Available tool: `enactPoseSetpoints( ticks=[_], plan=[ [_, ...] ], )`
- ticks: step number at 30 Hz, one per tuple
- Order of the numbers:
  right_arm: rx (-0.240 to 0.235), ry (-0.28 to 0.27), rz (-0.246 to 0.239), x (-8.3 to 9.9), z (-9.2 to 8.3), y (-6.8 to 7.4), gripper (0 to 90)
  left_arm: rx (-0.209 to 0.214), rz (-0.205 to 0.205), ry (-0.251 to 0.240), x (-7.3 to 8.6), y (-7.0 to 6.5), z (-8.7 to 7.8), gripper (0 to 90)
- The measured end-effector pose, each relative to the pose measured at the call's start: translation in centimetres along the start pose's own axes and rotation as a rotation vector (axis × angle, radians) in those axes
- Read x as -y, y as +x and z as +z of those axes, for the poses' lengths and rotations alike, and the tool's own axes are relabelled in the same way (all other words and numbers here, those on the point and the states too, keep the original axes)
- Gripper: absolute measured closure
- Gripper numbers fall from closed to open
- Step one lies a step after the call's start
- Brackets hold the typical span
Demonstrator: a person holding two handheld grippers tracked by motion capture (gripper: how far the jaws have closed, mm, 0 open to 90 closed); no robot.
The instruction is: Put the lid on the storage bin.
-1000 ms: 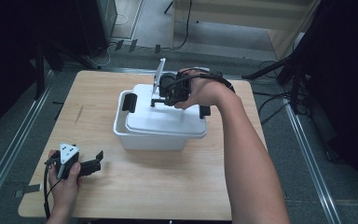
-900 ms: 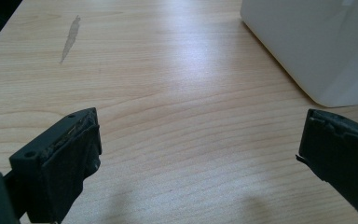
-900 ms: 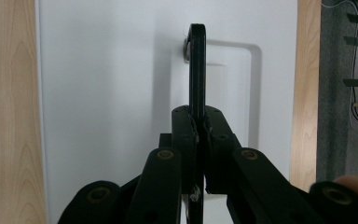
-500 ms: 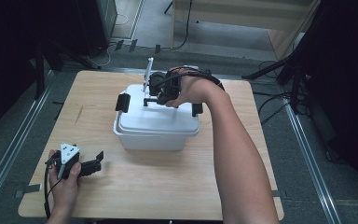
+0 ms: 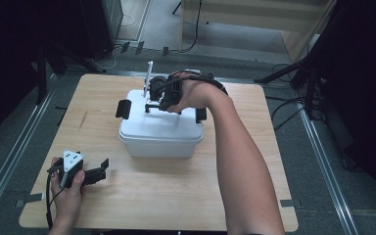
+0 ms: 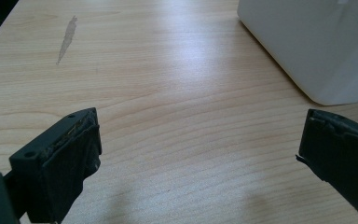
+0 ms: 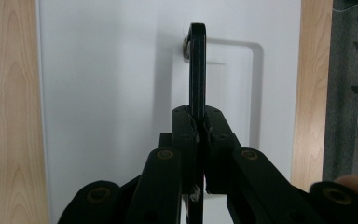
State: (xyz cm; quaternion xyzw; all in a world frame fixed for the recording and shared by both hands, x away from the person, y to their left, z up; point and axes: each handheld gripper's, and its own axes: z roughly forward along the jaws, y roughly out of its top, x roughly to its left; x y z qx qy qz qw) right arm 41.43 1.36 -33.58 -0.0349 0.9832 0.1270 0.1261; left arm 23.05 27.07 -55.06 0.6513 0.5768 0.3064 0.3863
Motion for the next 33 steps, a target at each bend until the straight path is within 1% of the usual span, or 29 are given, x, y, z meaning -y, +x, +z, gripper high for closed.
enactPoseSetpoints(
  ticks=[2, 3, 4, 6, 9, 10, 11, 13, 14, 15, 17, 18, 19, 20, 21, 22, 23, 24, 25, 26, 27, 30, 32, 33],
  plan=[
    [-0.002, -0.002, -0.005, -0.1, 0.1, 0.0, 85.8, 0.001, -0.001, 0.001, 0.0, 0.0, 0.0, 0.0],
    [-0.003, 0.005, 0.006, -0.1, 0.1, 0.1, 85.8, 0.001, -0.001, 0.001, 0.0, 0.0, 0.0, 0.0],
    [-0.005, 0.002, -0.007, -0.2, 0.2, 0.1, 85.8, 0.000, 0.000, 0.000, 0.0, 0.0, 0.0, 0.0],
    [-0.008, 0.004, -0.004, -0.3, 0.3, 0.2, 85.9, 0.001, 0.002, 0.001, 0.0, 0.0, 0.0, 0.0],
    [-0.006, 0.012, -0.015, -0.5, 0.6, 0.2, 85.8, 0.000, -0.001, -0.001, 0.0, 0.0, 0.0, 0.0],
    [-0.007, 0.018, -0.005, -0.6, 0.6, 0.3, 85.8, 0.002, -0.002, -0.001, 0.0, 0.0, 0.0, 0.0],
    [-0.006, 0.013, -0.014, -0.6, 0.7, 0.2, 85.8, 0.002, -0.003, -0.002, 0.0, 0.0, 0.0, 0.0],
    [-0.009, 0.019, -0.010, -0.6, 0.8, 0.3, 85.8, 0.001, -0.003, -0.004, 0.0, 0.1, 0.0, 0.0],
    [-0.009, 0.012, -0.021, -0.6, 0.9, 0.2, 85.8, 0.002, -0.003, -0.004, 0.0, 0.1, 0.0, 0.0],
    [-0.008, 0.018, -0.008, -0.6, 0.9, 0.3, 85.7, 0.002, -0.003, -0.004, 0.0, 0.1, 0.0, 0.0],
    [-0.006, 0.017, -0.008, -0.6, 0.8, 0.3, 85.6, 0.003, -0.002, 0.000, 0.0, 0.1, 0.0, 0.0],
    [-0.004, 0.010, -0.017, -0.6, 0.9, 0.3, 84.8, 0.004, -0.002, 0.000, 0.0, 0.1, 0.0, 0.0],
    [-0.011, 0.015, -0.009, -0.6, 0.8, 0.4, 81.2, 0.003, -0.003, 0.000, 0.0, 0.1, 0.0, 0.0],
    [-0.025, 0.006, -0.007, -0.6, 0.7, 0.4, 74.7, 0.002, -0.004, -0.001, 0.0, 0.1, 0.0, 0.0],
    [-0.037, -0.003, 0.007, -0.7, 0.6, 0.4, 68.4, 0.005, -0.004, 0.003, 0.0, 0.1, 0.0, 0.0],
    [-0.044, -0.010, 0.004, -0.6, 0.5, 0.2, 63.5, 0.004, -0.004, 0.003, 0.0, 0.1, 0.0, 0.0],
    [-0.042, -0.009, 0.018, -0.6, 0.4, 0.3, 59.8, 0.002, -0.004, 0.000, 0.0, 0.1, 0.1, 0.0],
    [-0.048, -0.021, 0.010, -0.5, 0.3, 0.2, 55.7, 0.002, -0.004, 0.001, 0.0, 0.1, 0.0, 0.0],
    [-0.063, -0.029, 0.017, -0.4, 0.2, 0.2, 51.4, 0.004, -0.004, 0.003, 0.0, 0.1, 0.0, 0.0],
    [-0.065, -0.026, 0.020, -0.4, 0.0, 0.3, 48.7, 0.004, -0.006, 0.000, 0.0, 0.2, 0.1, 0.0],
    [-0.058, -0.020, 0.017, -0.3, -0.2, 0.5, 45.9, 0.004, -0.006, 0.000, 0.0, 0.2, 0.1, 0.0],
    [-0.050, -0.020, 0.020, 0.0, -0.6, 0.7, 33.3, 0.003, -0.002, 0.004, -0.1, 0.1, 0.1, 0.0],
    [-0.053, -0.008, 0.037, 0.3, -0.7, 0.8, 24.4, 0.002, -0.002, 0.003, -0.1, 0.1, 0.1, 0.0],
    [-0.055, 0.003, 0.040, 0.5, -0.8, 0.9, 22.3, 0.001, -0.004, 0.004, -0.1, 0.1, 0.2, 0.0]
  ],
)
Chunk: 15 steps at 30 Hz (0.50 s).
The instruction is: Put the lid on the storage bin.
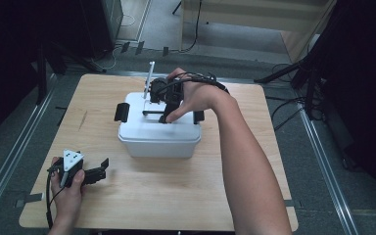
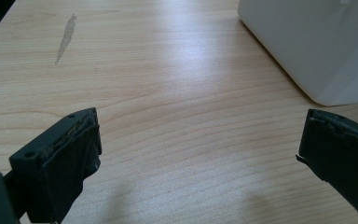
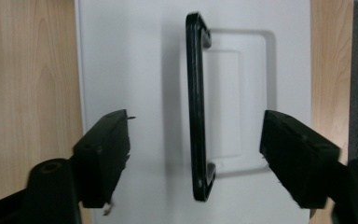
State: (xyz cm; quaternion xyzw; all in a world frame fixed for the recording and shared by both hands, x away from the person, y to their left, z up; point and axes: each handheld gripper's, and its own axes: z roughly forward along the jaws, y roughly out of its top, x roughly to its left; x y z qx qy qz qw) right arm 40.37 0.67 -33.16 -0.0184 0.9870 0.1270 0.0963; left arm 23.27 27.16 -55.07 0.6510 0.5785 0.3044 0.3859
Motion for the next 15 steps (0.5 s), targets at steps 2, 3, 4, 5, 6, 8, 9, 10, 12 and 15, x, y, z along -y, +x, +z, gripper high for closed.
enactPoseSetpoints(
  ticks=[2, 3, 4, 5, 6, 8, 9, 10, 12, 15],
  plan=[
    [-0.003, 0.015, 0.011, 0.4, -0.1, 0.2, 17.1, -0.002, 0.002, 0.002, 0.0, 0.0, 0.1, 0.0],
    [-0.001, 0.021, 0.014, 0.7, -0.2, 0.2, 15.1, -0.002, 0.005, 0.004, 0.0, 0.0, 0.1, 0.0],
    [-0.006, 0.029, 0.028, 0.9, -0.3, 0.3, 12.9, -0.003, 0.005, 0.003, 0.0, 0.0, 0.1, 0.0],
    [-0.010, 0.022, 0.021, 1.1, -0.3, 0.3, 12.0, -0.001, 0.005, 0.005, 0.0, 0.0, 0.1, 0.0],
    [-0.012, 0.027, 0.032, 1.3, -0.4, 0.4, 9.3, 0.001, 0.005, 0.007, -0.1, 0.0, 0.1, 0.0],
    [-0.021, 0.030, 0.044, 1.8, -0.5, 0.5, 5.2, 0.001, 0.004, 0.005, -0.1, 0.0, 0.1, 0.0],
    [-0.029, 0.024, 0.037, 2.0, -0.6, 0.4, 2.9, 0.002, 0.004, 0.005, -0.1, 0.0, 0.1, 0.0],
    [-0.026, 0.031, 0.051, 2.3, -0.7, 0.5, 2.0, 0.002, 0.006, 0.004, -0.1, 0.0, 0.1, 0.0],
    [-0.026, 0.026, 0.061, 2.9, -0.8, 0.6, 0.2, 0.002, 0.006, 0.003, 0.0, 0.0, 0.0, 0.0],
    [-0.023, 0.020, 0.076, 3.8, -1.0, 0.8, 0.0, 0.002, 0.011, 0.003, 0.0, 0.0, 0.0, 0.0]
  ],
)
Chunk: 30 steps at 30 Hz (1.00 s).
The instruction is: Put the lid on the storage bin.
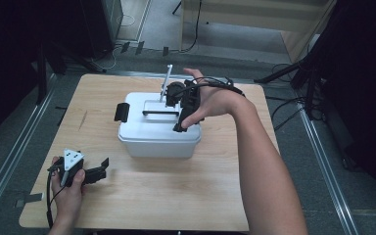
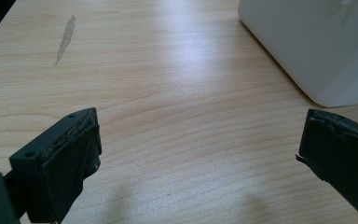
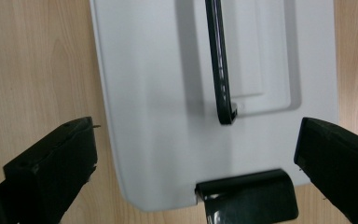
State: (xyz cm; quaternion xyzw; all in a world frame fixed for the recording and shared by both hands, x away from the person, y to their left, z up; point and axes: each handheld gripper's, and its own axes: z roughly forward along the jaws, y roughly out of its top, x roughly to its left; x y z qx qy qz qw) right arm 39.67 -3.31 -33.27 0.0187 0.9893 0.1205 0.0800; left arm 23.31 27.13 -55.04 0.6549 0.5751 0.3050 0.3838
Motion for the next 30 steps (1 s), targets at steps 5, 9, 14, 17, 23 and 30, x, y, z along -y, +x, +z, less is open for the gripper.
enactPoseSetpoints(
  ticks=[5, 9, 14, 17, 23, 30],
  plan=[
    [0.013, 0.001, 0.030, 1.9, -0.4, 0.2, 0.0, -0.005, 0.008, 0.004, 0.0, -0.1, 0.1, 0.0],
    [0.021, -0.018, 0.048, 3.5, -0.8, 0.5, 0.0, -0.006, 0.006, -0.001, 0.0, -0.1, 0.1, 0.0],
    [0.041, -0.015, 0.074, 5.4, -1.7, 0.9, 0.0, -0.006, 0.006, 0.001, 0.0, -0.1, 0.1, 0.0],
    [0.057, -0.010, 0.078, 6.5, -2.4, 1.0, 0.0, -0.008, 0.007, 0.003, 0.0, -0.1, 0.1, 0.0],
    [0.060, -0.010, 0.113, 8.7, -3.2, 1.4, 0.0, -0.012, 0.010, 0.002, 0.0, -0.2, 0.1, 0.0],
    [0.060, -0.001, 0.151, 11.3, -3.0, 2.0, 0.0, -0.014, 0.010, 0.002, 0.0, -0.2, 0.1, 0.0]
  ],
)
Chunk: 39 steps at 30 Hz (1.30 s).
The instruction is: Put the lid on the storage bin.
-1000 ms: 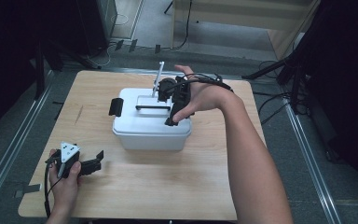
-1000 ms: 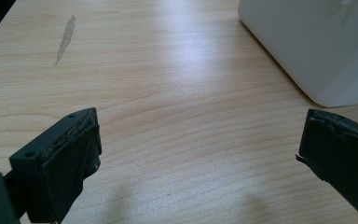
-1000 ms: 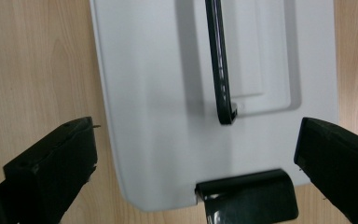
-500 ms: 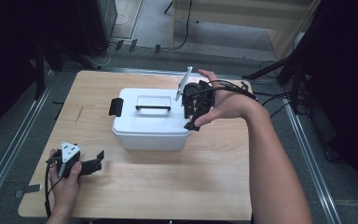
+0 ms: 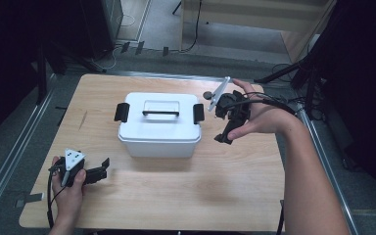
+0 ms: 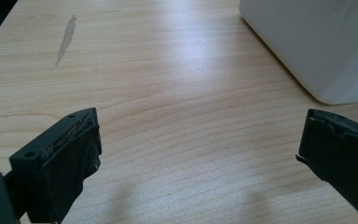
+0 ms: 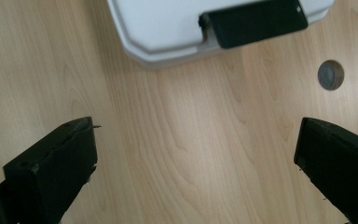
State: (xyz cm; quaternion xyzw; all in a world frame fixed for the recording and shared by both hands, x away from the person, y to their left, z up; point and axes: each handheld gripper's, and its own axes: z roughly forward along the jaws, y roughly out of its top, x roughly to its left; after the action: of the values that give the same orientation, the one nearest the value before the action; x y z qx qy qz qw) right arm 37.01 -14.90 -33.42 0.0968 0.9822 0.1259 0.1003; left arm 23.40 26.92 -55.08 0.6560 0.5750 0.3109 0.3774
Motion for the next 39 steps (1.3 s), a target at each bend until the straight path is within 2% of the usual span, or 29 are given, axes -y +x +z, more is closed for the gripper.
enactPoseSetpoints(
  ticks=[6, 17, 21, 36, 39],
  plan=[
    [-0.008, 0.002, 0.025, 1.7, 0.6, 0.3, 0.0, 0.000, 0.001, -0.001, 0.0, 0.0, 0.0, 0.0],
    [-0.008, -0.021, 0.061, 3.7, 1.5, 1.2, 0.0, -0.003, -0.005, -0.001, 0.0, 0.0, 0.0, 0.0],
    [0.001, -0.039, 0.063, 4.3, 1.9, 1.4, 0.0, -0.004, -0.003, -0.001, 0.0, 0.0, 0.0, 0.0],
    [0.033, -0.111, 0.132, 7.2, 4.0, 2.8, 0.0, -0.004, 0.002, -0.004, 0.0, 0.0, -0.1, 0.0],
    [0.056, -0.133, 0.140, 7.9, 4.3, 3.1, 0.0, -0.005, 0.000, -0.004, 0.0, 0.0, -0.1, 0.0]
  ],
)
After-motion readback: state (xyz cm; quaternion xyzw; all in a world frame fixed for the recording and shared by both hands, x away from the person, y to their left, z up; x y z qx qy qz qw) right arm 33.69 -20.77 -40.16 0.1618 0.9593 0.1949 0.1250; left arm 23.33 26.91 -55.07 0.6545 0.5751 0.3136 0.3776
